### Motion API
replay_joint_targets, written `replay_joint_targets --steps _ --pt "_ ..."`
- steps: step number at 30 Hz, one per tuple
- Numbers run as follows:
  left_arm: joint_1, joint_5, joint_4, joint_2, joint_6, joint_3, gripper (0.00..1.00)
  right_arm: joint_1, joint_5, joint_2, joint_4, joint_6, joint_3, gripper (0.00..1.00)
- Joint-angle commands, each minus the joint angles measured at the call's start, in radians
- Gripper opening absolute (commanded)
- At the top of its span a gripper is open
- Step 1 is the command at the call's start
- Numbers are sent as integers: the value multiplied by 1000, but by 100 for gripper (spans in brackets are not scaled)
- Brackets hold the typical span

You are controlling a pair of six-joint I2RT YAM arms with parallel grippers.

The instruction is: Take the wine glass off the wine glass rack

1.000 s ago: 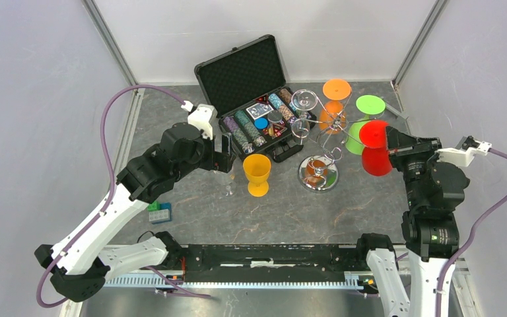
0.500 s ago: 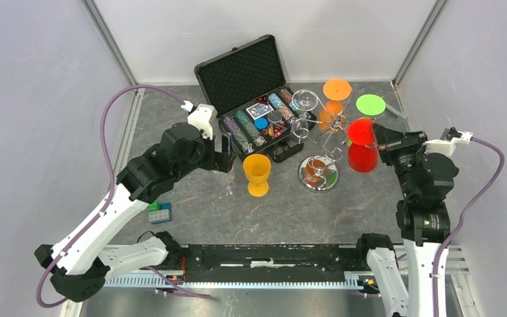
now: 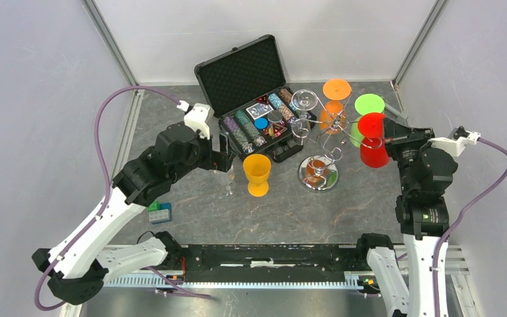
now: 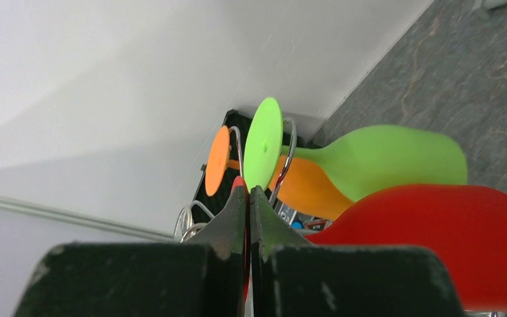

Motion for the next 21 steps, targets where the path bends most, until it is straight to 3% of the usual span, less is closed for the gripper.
replay_joint_targets --steps 1,7,12,16,21 --pt "4 24 72 -38 29 -8 100 -1 133 -19 45 -36 37 0" --pt "4 92 150 -89 35 -43 100 -1 187 -47 -30 -56 87 0" --pt "4 235 266 -144 34 -86 100 -1 191 -90 -143 -80 158 0" --pt "4 448 373 -158 25 -111 100 -1 175 -159 -208 -68 183 0" --pt "-1 730 635 -129 -22 -176 100 -1 78 -205 -284 -36 253 0"
